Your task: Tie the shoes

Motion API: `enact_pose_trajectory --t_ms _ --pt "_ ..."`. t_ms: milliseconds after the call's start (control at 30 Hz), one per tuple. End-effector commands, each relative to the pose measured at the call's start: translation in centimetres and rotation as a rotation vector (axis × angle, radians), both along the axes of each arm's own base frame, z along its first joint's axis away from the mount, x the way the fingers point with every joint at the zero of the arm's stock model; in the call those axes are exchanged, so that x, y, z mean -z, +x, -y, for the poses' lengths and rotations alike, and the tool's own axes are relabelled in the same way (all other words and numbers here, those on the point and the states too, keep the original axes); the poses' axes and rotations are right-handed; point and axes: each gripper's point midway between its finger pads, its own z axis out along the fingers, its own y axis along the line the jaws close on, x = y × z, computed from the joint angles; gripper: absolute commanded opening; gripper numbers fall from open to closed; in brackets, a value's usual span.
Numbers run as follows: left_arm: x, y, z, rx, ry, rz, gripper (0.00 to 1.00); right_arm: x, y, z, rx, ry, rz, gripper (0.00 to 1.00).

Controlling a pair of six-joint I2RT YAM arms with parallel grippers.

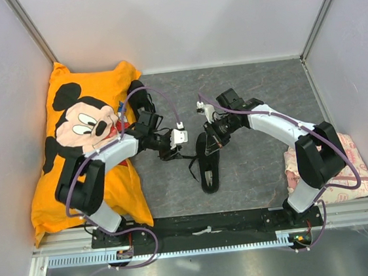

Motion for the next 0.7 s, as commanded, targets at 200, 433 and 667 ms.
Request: enact_pose_trajectory --t_ms 200,433,667 --pt "3.0 2.6 0.4 0.089 0.131 0.085 0.49 -0.8 -0.1 0.2 0.000 0.003 0.033 0.00" --pt "5.2 1.1 -0.6 0.141 0.234 0.057 0.34 -0.5 0.0 0.4 0.003 -0.012 0.038 0.00" --pt "3.3 0.6 -0.9 0.100 0.196 0.025 0.02 -0.3 0.1 0.7 0.010 -0.027 0.053 0.00"
